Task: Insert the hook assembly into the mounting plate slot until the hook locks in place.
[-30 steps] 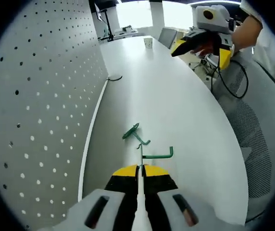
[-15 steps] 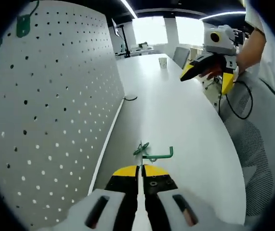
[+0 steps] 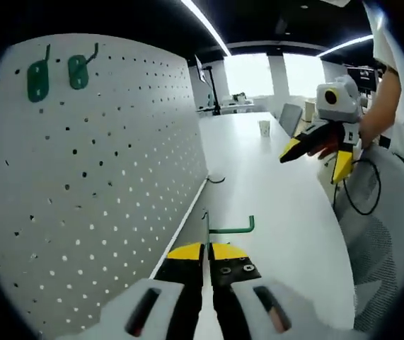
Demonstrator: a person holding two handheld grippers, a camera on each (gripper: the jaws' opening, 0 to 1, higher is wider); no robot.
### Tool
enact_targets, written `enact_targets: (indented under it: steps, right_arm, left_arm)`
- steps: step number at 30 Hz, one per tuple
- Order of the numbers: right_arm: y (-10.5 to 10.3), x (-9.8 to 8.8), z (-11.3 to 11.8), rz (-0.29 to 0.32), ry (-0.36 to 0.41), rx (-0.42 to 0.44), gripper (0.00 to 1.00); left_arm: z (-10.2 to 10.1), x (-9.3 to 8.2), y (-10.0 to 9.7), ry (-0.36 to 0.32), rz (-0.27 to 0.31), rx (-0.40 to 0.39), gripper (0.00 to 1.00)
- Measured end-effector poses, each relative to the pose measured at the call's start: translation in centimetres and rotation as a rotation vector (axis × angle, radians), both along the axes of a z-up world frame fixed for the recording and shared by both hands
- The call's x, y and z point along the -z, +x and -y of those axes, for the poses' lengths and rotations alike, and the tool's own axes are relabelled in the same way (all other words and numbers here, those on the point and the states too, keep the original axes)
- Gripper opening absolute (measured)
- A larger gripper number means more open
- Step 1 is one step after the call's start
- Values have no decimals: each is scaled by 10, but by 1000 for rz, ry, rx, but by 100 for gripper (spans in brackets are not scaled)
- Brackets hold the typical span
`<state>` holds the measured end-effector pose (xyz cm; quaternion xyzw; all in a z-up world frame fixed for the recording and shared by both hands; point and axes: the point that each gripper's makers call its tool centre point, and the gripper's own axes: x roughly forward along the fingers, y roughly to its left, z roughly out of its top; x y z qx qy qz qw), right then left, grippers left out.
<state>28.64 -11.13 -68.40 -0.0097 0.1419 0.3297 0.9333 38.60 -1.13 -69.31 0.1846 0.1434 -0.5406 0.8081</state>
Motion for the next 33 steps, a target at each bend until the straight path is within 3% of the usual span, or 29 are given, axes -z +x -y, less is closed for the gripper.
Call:
enact_targets:
  steps: [10,17,33]
  right_arm:
    - [0,-2,0,6,11,-2,55]
    - [0,-5,-1,13,20,-2,55]
    - [0,-7,0,24,32,-2,55]
  left_arm:
    - [5,-13,-13,-99,8,-49,2]
    - [8,-30,-23,-205,6,-76,2]
    - [3,-62,-41,-340,48,-150,2]
